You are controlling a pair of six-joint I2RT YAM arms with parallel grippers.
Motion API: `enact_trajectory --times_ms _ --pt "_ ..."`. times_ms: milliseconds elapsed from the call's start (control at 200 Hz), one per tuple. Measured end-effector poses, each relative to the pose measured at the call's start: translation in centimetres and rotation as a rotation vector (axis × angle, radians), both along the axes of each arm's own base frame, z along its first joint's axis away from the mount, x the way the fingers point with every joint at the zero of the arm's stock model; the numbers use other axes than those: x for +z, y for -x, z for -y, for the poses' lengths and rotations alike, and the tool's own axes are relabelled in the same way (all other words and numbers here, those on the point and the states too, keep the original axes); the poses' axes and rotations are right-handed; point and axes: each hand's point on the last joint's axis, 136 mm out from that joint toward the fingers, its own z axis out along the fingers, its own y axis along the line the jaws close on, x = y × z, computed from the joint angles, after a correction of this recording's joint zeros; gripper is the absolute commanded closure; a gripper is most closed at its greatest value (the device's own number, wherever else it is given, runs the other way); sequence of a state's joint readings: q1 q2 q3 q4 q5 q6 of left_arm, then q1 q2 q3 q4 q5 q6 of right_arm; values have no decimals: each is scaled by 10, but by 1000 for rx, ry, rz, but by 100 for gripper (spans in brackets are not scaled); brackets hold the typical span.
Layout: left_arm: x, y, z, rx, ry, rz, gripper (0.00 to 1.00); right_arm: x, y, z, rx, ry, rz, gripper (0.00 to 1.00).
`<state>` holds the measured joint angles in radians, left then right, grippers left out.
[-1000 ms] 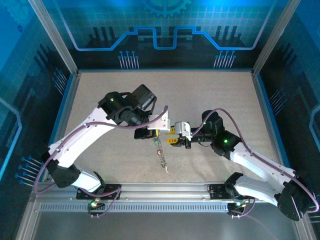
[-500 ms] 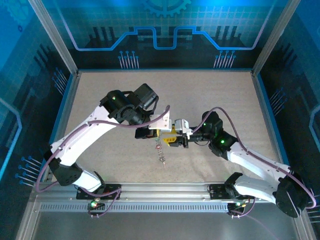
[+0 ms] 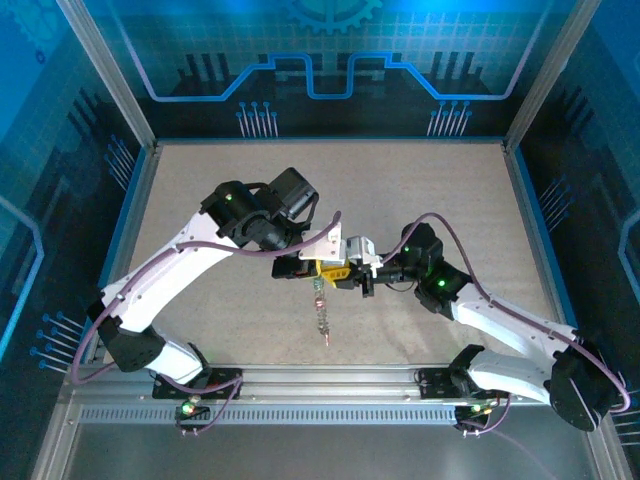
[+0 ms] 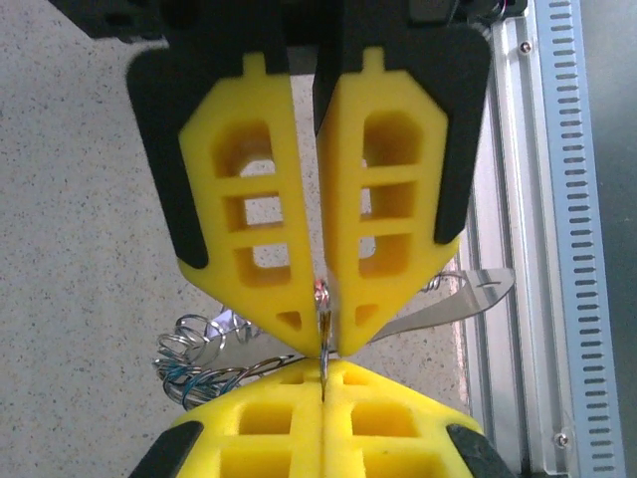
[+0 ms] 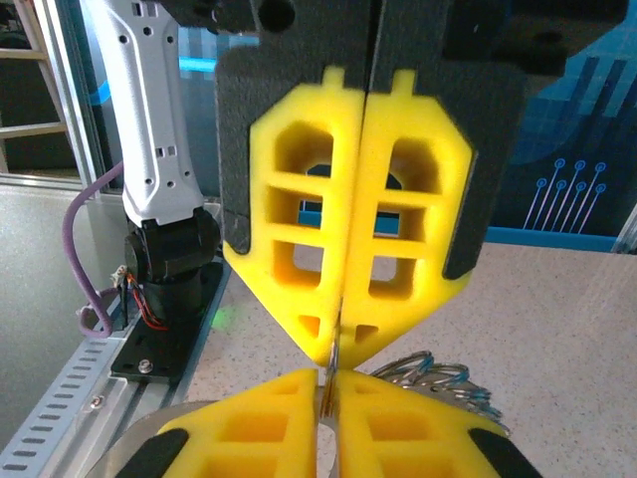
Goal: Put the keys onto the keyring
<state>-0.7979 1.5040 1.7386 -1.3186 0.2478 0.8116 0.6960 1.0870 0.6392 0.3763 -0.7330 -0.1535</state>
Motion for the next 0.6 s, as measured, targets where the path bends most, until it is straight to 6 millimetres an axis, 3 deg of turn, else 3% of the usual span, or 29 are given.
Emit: enact_trajectory --times_ms 110,235,275,320,385,600 --pt "1 0 1 0 7 6 100 -2 -2 -1 -8 6 -9 100" --pt "4 1 0 1 20 15 98 -1 -3 -2 -13 1 -19 100" --pt "5 1 0 6 37 21 92 0 -3 -2 -13 -3 -19 100" --pt "6 2 0 14 63 32 77 2 -3 -2 -11 -12 -18 100" --pt "11 6 1 20 131 62 68 6 -4 -3 -17 -31 -9 100" --pt "32 18 -19 87 337 187 74 5 -7 1 -55 -70 8 100"
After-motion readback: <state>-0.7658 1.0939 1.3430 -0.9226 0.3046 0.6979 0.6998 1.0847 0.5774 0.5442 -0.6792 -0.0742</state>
